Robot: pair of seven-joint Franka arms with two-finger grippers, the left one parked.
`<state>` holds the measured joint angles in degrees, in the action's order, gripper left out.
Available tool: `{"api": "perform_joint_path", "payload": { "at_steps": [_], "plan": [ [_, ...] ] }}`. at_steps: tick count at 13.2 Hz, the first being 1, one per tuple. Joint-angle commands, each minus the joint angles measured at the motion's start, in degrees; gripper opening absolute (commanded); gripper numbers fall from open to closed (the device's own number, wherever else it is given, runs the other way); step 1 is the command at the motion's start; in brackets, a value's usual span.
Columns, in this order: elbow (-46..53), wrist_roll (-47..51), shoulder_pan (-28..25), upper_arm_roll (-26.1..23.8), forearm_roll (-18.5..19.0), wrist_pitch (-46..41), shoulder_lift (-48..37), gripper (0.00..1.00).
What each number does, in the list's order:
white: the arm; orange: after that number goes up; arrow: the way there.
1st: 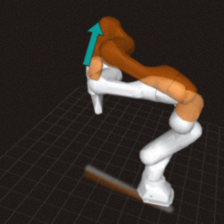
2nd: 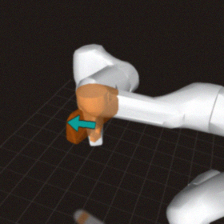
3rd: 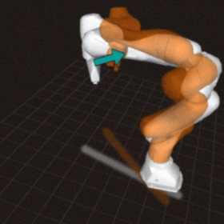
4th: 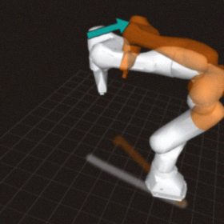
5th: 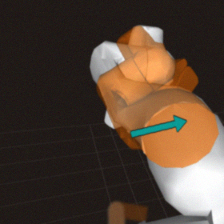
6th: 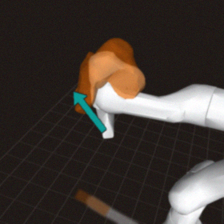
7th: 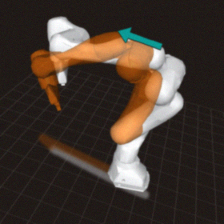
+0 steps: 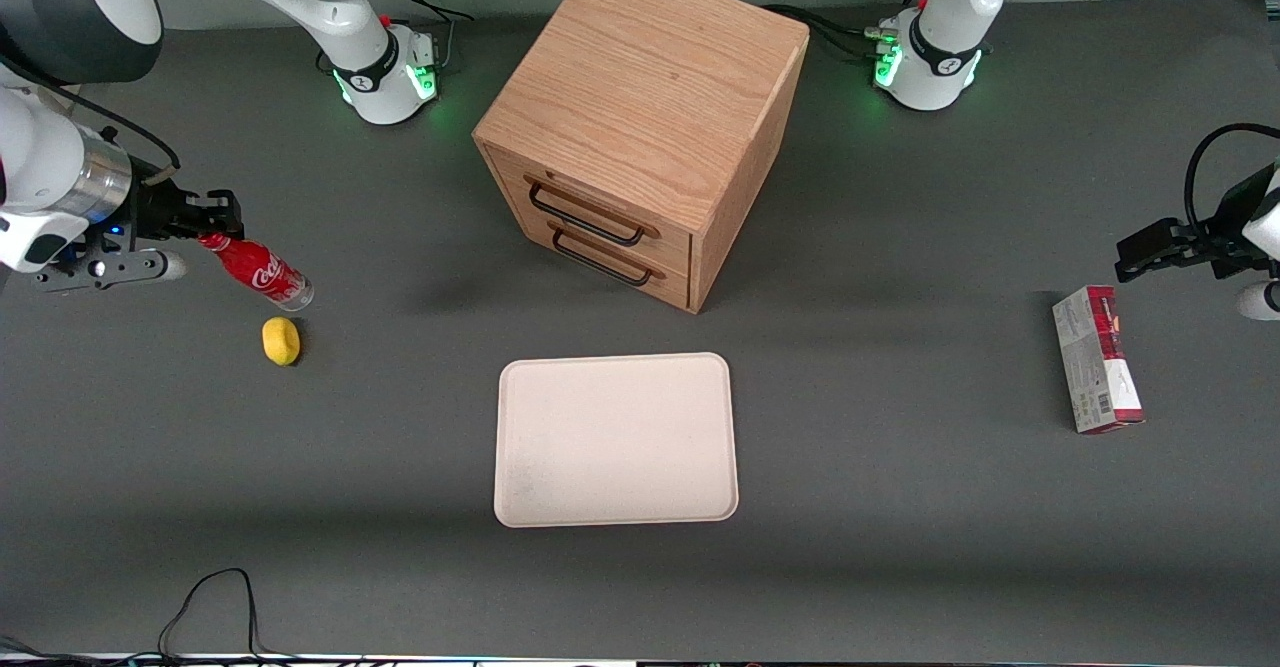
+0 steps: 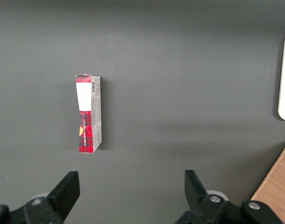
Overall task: Place coke bottle on tray
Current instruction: 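Carry the held bottle over the white tray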
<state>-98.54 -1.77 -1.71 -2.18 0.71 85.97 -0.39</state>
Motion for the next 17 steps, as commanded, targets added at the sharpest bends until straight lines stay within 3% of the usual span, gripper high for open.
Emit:
{"api": "perform_joint_path", "payload": {
  "at_steps": [1, 4, 8, 11, 13, 17],
  "plan": [
    [0.0, -0.8, -0.1, 0.3, 0.8, 1.7, 0.3, 0.0],
    [10.9, 2.3, -0.6, -0.1, 0.3, 1.2, 9.9, 0.0],
    [33.1, 13.9, -5.8, -0.7, 0.3, -4.4, 28.6, 0.0],
    [46.7, 26.7, -8.7, -3.7, 0.3, -2.7, 40.6, 0.0],
    [48.1, 37.0, -11.3, -6.1, 0.6, 6.4, 45.6, 0.0],
    [48.0, 39.6, -12.8, -6.4, 0.7, 8.2, 47.7, 0.0]
  ]
}}
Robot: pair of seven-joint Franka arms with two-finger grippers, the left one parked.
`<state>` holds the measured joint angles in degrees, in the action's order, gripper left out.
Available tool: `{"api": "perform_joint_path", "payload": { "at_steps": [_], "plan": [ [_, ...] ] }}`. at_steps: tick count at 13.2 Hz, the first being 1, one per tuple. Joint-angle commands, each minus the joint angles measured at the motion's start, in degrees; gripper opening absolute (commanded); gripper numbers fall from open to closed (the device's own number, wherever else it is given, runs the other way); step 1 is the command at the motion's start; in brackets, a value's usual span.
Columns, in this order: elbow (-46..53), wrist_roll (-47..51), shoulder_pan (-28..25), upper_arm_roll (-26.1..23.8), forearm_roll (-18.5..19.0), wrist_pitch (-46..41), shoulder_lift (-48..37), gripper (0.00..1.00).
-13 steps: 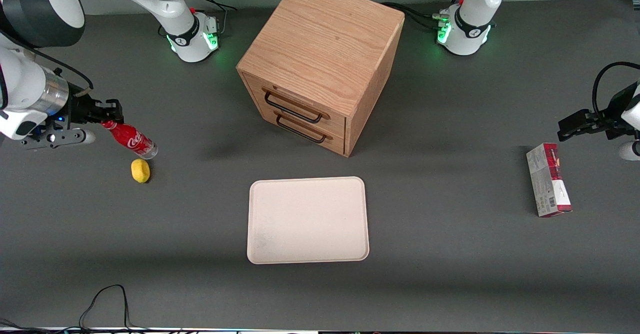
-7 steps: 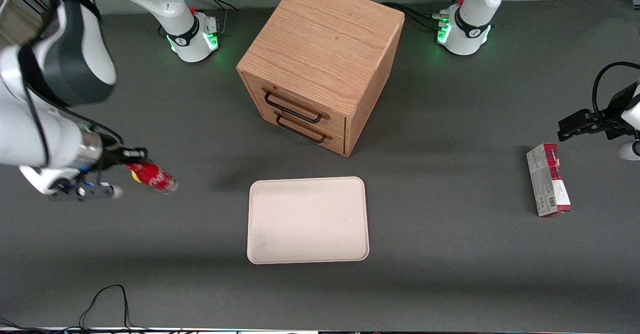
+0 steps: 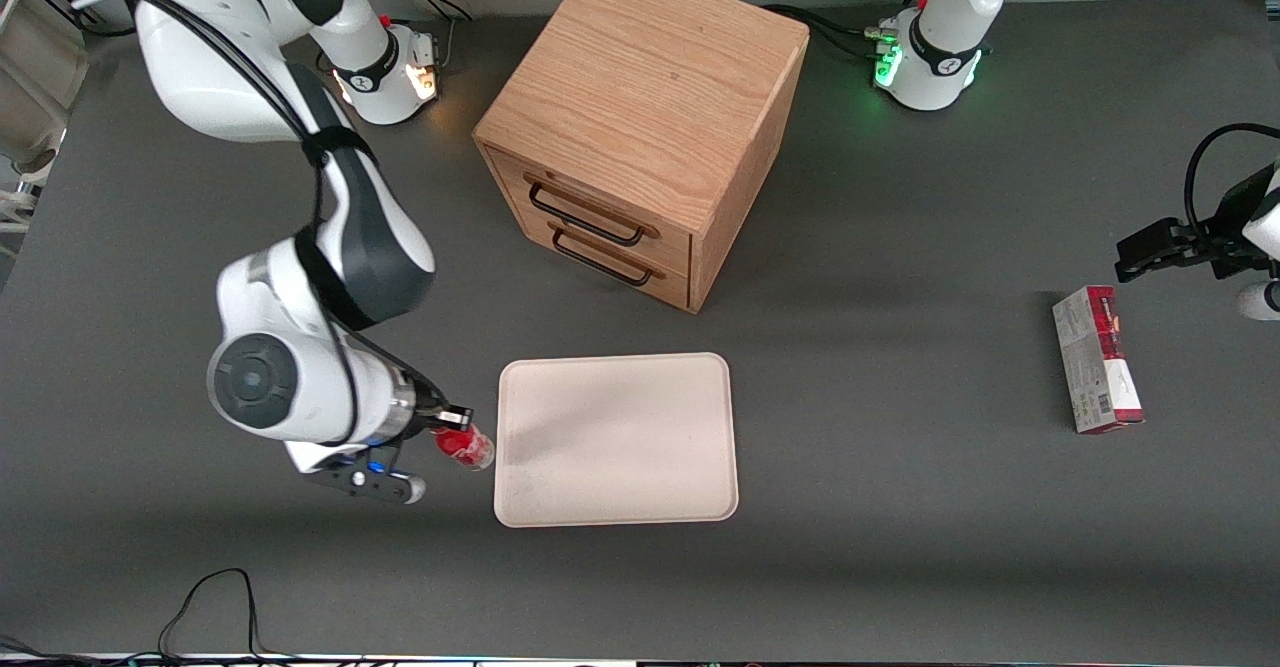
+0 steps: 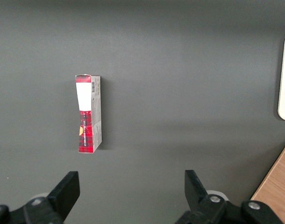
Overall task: Place coke bottle on tray
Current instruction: 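Carry the held bottle over the white tray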
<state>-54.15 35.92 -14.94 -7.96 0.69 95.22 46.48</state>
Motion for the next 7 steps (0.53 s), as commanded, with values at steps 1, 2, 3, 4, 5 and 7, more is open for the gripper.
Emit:
{"api": "perform_joint_path", "payload": {
  "at_steps": [1, 2, 3, 4, 5, 7],
  "plan": [
    [3.7, 1.9, 0.4, -0.7, 0.7, -0.5, 1.8, 0.0],
    [3.7, 2.7, -0.3, -0.6, 0.8, 1.0, 2.7, 0.0],
    [3.6, 4.8, -0.7, -0.4, 0.8, 1.9, 3.4, 0.0],
    [3.7, 6.0, -0.7, -0.5, 0.8, 2.5, 3.8, 0.0],
    [3.7, 6.3, -0.9, -0.5, 0.8, 3.9, 4.5, 0.0],
    [3.6, 6.3, -1.2, -0.6, 0.8, 5.8, 5.5, 0.0]
  ]
}}
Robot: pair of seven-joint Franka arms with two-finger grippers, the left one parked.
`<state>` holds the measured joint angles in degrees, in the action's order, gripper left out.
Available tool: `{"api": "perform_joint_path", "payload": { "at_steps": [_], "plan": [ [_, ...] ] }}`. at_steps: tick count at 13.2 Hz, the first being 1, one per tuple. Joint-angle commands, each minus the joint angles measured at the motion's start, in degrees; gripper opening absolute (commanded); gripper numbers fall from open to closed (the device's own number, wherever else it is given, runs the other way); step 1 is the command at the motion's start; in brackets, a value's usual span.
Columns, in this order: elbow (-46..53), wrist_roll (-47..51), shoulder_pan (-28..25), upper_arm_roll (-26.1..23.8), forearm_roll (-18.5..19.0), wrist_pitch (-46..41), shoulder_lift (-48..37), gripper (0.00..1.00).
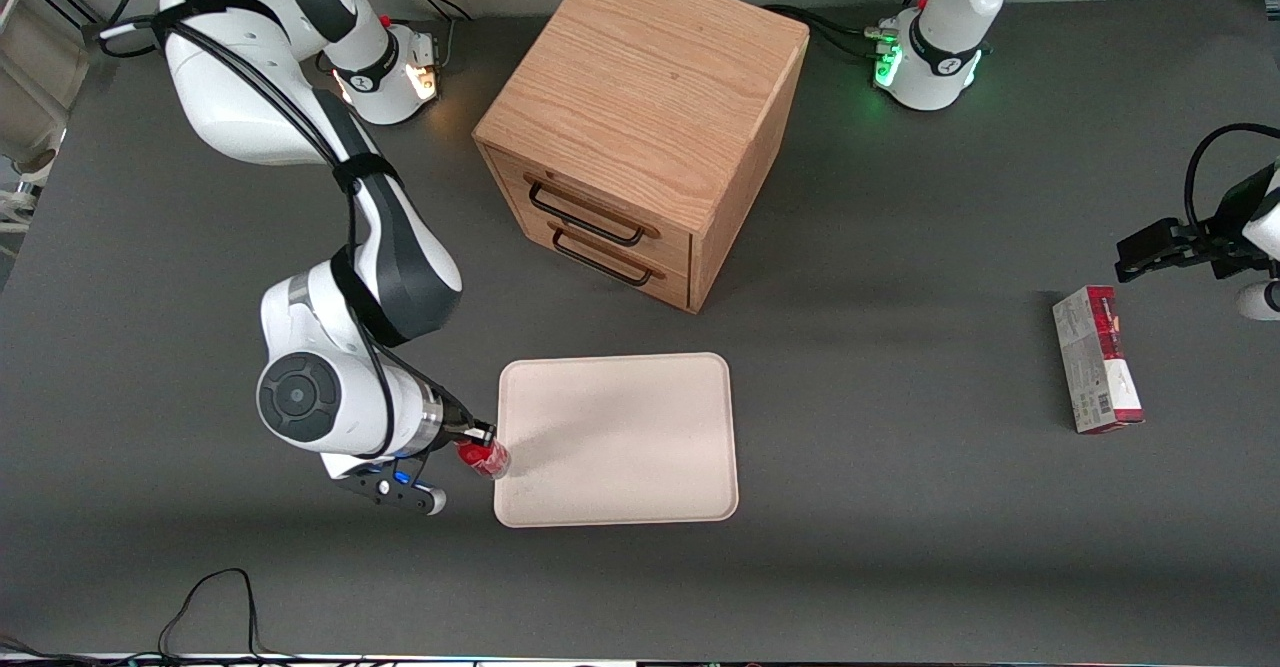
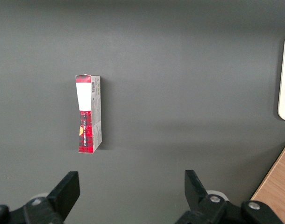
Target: Place coke bottle on tray
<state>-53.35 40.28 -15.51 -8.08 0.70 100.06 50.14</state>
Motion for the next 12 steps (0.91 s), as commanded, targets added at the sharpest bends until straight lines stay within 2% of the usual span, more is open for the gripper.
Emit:
{"api": "perform_joint_path", "payload": {
  "at_steps": [1, 12],
  "plan": [
    [2.8, 1.9, -0.7, -0.4, 0.8, 1.4, 2.3, 0.0],
    [2.8, 11.8, -1.5, -1.1, 0.6, 4.8, 4.0, 0.0]
  ]
}}
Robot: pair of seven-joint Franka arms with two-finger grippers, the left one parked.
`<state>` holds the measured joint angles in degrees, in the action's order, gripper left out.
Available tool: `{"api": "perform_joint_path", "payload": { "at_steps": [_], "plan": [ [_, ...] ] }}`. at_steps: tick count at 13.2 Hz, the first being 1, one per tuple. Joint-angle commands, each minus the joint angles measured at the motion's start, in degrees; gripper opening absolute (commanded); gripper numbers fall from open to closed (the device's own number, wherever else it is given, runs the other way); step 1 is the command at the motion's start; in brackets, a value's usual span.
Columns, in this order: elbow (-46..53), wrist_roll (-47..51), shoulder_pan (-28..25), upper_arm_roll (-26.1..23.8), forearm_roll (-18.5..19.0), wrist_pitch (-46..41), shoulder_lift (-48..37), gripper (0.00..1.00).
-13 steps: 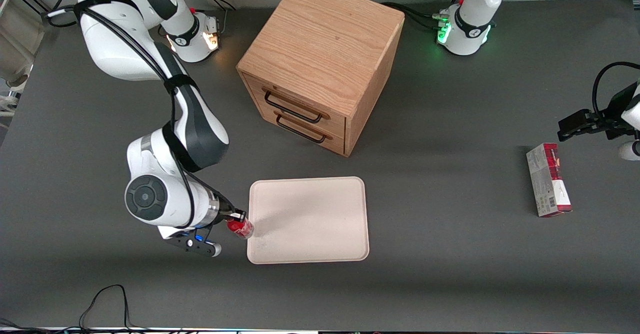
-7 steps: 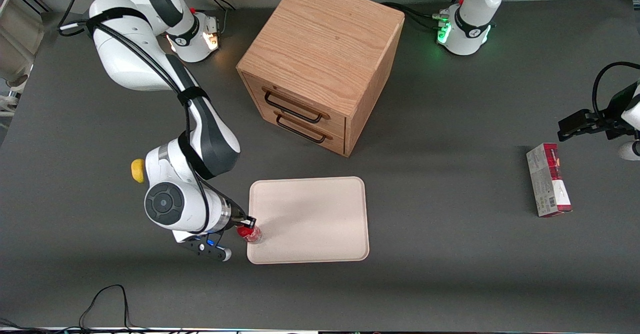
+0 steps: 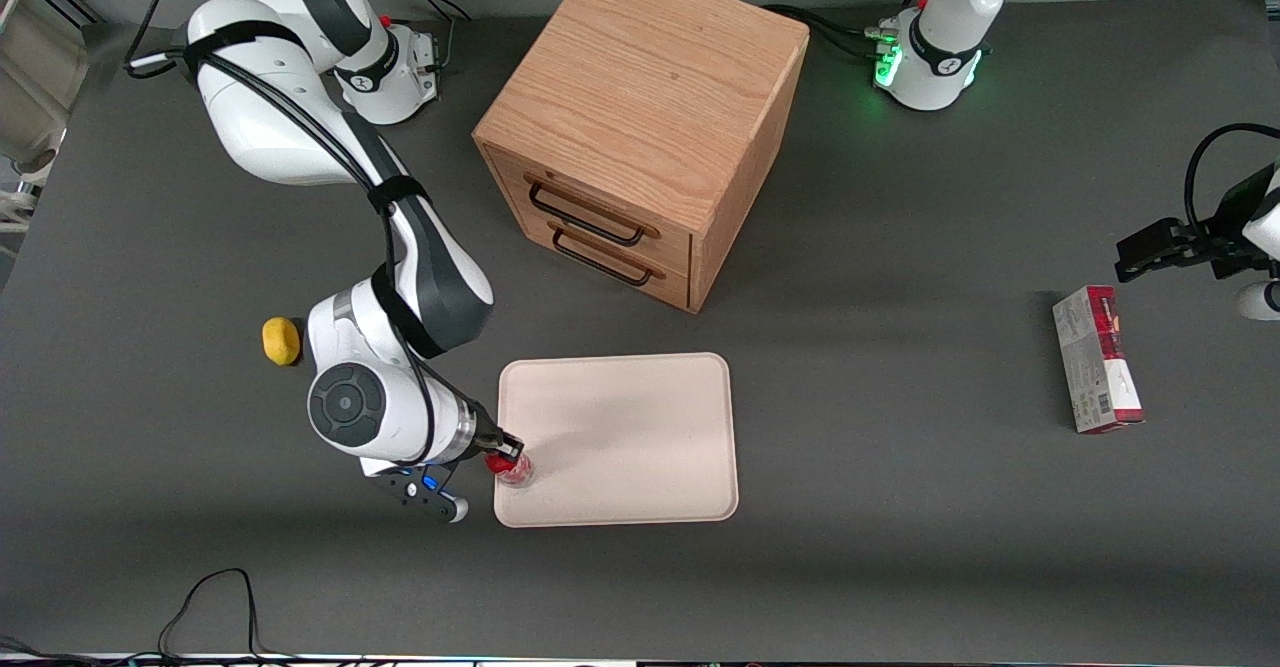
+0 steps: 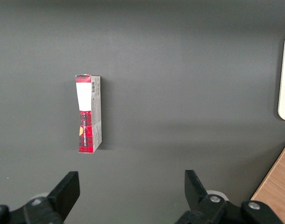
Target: Place coke bottle on tray
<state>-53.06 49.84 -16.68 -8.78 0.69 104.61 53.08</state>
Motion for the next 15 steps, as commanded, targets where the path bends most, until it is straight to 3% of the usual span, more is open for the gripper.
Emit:
{"api": "perform_joint_path", "payload": {
  "at_steps": [1, 2, 3, 4, 9, 11, 13, 15],
  "plan": [
    [2.5, 2.1, -0.4, -0.5, 0.6, 0.3, 1.1, 0.0],
    [2.4, 1.5, -0.3, -0.5, 0.5, 0.4, 1.1, 0.16],
    [2.4, 1.3, -0.4, -0.5, 0.5, 0.7, 1.2, 0.94],
    [2.4, 1.3, -0.4, -0.4, 0.6, 0.9, 1.2, 1.0],
    [2.2, 1.2, 0.1, -0.4, 0.4, 0.4, 0.1, 1.0],
    [-0.4, -3.7, 0.5, -0.3, -0.1, -2.7, -3.9, 1.0],
    [-8.4, -15.8, 2.5, -0.1, -1.0, -8.9, -12.2, 1.0],
    [-23.4, -24.8, 5.7, 0.3, -1.4, -8.5, -24.5, 1.0]
  ]
}}
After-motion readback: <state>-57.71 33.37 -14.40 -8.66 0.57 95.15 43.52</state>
